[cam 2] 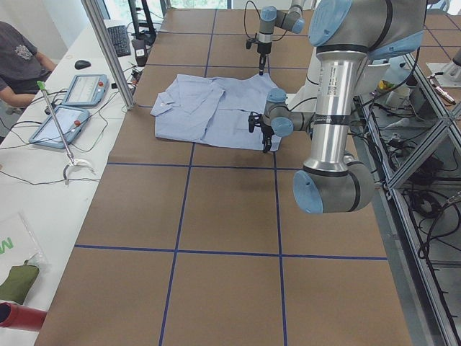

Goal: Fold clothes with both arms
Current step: 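Lower both grippers onto the hem corners and grasp them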

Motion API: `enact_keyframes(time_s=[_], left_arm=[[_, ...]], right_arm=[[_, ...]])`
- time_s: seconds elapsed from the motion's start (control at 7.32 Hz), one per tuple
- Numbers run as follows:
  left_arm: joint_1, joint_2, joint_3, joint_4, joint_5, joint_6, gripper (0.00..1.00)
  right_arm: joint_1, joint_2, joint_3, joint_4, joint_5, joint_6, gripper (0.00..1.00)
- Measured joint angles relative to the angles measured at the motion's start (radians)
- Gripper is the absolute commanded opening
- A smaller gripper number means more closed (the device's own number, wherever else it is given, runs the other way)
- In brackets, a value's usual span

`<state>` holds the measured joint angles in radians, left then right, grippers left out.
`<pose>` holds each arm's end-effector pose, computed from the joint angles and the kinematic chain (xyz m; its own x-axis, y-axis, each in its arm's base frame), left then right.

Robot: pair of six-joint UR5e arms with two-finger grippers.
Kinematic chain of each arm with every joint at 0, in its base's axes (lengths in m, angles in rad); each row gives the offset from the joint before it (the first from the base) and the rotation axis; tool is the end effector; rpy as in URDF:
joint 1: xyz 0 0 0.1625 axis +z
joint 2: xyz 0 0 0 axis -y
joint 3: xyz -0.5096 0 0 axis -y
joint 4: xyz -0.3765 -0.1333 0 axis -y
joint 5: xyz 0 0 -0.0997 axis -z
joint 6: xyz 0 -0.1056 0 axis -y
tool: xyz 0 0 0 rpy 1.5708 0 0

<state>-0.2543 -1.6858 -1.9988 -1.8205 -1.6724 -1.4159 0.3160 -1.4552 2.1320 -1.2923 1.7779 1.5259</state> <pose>0.4779 -0.2509 0.4769 0.6990 -0.0231 -0.7147 0.0734 0.9965 0.0395 -0.4351 -0.2597 0.4112 0.5547 0.1352 0.8210 -0.1198 0.9894 -0.0820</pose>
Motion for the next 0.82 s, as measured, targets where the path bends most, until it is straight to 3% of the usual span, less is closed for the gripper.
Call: enact_keyframes(time_s=[0.27, 0.55, 0.68, 0.82], left_arm=[[0.000, 0.000, -0.002, 0.001, -0.002, 0.000, 0.36], [0.000, 0.000, -0.004, 0.001, -0.003, 0.000, 0.35], [0.000, 0.000, -0.006, 0.001, -0.003, 0.000, 0.29], [-0.001, 0.000, -0.009, 0.001, -0.003, 0.000, 0.09]], right_arm=[[0.000, 0.000, 0.000, 0.000, 0.000, 0.000, 0.00], [0.000, 0.000, 0.000, 0.000, 0.000, 0.000, 0.00], [0.000, -0.001, -0.001, 0.000, 0.000, 0.000, 0.00], [0.001, -0.001, -0.001, -0.001, 0.000, -0.001, 0.00]])
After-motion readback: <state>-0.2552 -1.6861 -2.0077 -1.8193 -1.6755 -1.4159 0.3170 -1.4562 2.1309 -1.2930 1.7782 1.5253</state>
